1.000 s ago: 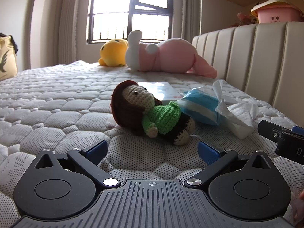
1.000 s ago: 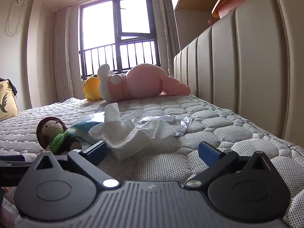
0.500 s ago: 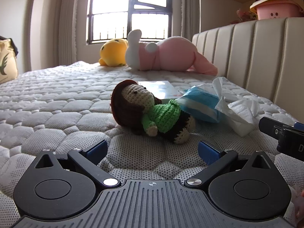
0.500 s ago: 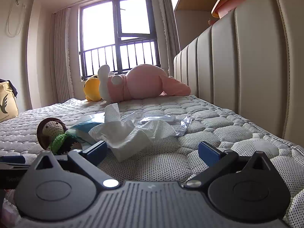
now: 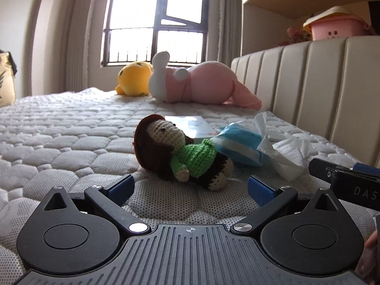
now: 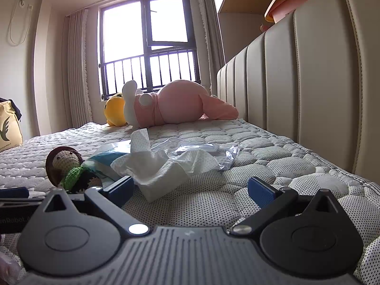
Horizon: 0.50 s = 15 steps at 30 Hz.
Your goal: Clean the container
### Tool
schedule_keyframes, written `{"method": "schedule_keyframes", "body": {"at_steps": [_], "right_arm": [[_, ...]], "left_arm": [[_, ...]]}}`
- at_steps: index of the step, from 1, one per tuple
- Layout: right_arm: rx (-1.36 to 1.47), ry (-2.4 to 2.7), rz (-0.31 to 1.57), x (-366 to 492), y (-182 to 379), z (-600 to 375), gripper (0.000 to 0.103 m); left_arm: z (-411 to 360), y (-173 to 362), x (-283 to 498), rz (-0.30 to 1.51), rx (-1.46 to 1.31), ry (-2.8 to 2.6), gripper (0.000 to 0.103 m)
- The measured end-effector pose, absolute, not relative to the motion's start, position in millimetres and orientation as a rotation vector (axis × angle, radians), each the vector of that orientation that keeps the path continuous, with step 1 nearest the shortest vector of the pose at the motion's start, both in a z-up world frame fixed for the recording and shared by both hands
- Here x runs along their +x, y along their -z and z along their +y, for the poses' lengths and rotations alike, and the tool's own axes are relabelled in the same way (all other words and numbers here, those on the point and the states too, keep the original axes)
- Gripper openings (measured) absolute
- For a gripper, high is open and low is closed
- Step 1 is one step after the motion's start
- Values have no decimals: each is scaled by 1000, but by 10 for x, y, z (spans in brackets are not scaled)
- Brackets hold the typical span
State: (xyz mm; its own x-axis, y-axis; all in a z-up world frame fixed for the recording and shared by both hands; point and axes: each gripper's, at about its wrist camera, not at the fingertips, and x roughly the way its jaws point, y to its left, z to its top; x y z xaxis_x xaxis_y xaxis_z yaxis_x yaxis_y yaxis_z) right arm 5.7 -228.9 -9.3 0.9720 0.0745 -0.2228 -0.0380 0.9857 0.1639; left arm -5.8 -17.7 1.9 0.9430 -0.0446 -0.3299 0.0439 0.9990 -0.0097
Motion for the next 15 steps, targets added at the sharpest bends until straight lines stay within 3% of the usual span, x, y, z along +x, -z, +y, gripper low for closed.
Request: {"method": "schedule_keyframes", "body": {"at_steps": [15], "right_arm": [[165,-60,228,85,95,-2307,103]], "left_arm": [[-316,-10,21,377,104,-45,103]]}}
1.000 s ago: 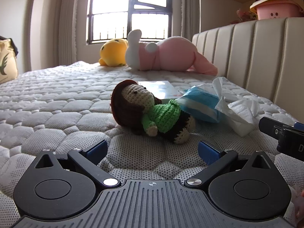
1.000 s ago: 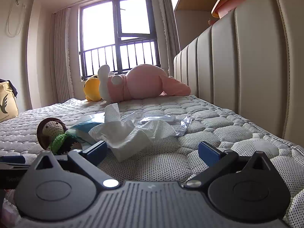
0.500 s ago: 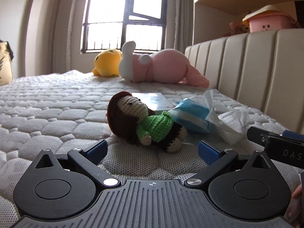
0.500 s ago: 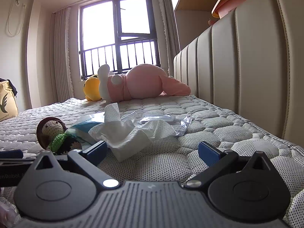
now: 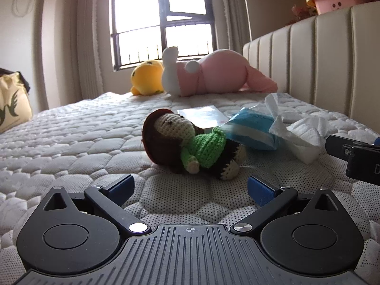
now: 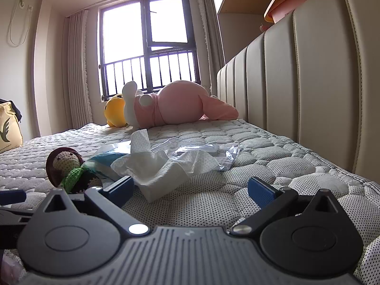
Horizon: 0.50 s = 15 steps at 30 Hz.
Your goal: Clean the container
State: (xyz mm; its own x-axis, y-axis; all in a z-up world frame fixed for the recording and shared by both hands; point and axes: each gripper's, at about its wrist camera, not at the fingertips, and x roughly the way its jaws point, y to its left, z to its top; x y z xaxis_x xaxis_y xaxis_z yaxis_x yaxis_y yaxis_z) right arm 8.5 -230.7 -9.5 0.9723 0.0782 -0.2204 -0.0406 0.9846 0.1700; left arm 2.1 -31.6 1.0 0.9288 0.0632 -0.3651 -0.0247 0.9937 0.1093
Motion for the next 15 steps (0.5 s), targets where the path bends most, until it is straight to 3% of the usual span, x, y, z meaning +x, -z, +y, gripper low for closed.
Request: {"method": "schedule_keyframes", "body": {"at_steps": [8,15], "right_arm": [[166,-61,228,79,99,-2313,103],[166,-58,230,72,90,-2298,103]], "left_arm": [[-143,-10,61,417,-18,4,103],[-251,-6,72,424,42,-67,103]]}}
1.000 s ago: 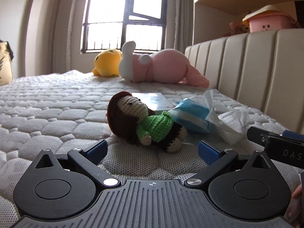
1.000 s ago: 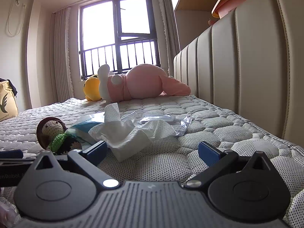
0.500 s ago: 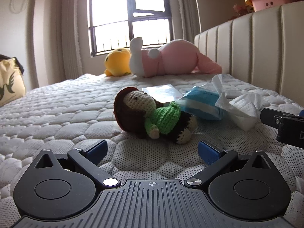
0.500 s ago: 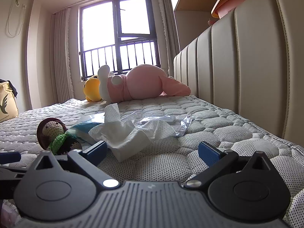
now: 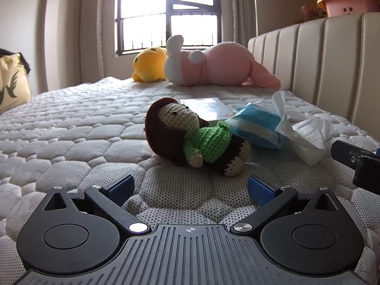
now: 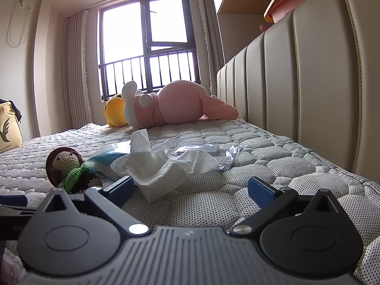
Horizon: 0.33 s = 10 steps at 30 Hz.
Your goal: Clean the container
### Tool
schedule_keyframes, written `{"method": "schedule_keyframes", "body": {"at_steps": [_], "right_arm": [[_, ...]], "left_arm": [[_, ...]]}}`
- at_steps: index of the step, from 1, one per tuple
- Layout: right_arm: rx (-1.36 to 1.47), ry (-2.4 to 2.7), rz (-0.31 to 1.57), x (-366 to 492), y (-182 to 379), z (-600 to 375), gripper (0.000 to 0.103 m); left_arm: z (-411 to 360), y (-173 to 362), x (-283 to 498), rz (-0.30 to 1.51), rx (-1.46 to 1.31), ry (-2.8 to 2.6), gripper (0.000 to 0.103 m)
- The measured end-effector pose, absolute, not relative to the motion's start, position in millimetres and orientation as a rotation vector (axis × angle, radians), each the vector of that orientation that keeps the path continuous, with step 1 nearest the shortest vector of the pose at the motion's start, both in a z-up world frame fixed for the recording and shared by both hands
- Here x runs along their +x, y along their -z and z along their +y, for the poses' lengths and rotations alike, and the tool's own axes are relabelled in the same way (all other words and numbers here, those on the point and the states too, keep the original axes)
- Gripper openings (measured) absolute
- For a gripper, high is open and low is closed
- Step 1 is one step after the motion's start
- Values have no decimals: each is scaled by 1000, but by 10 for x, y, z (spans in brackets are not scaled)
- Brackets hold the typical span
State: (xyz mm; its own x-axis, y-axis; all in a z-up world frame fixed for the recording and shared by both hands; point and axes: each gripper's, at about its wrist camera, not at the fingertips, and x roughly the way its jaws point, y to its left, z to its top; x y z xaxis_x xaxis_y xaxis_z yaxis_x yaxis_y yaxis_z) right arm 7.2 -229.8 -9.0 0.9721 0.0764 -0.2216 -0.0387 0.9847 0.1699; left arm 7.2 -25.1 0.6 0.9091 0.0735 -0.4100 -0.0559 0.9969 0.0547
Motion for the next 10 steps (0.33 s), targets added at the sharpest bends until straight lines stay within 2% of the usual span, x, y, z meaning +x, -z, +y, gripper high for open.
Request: {"method": "schedule_keyframes", "body": {"at_steps": [10], "right_arm": [[165,-61,228,67,96,-2293,103]], "left_arm": [[-207,-22,21,394,19,-61,103]]}}
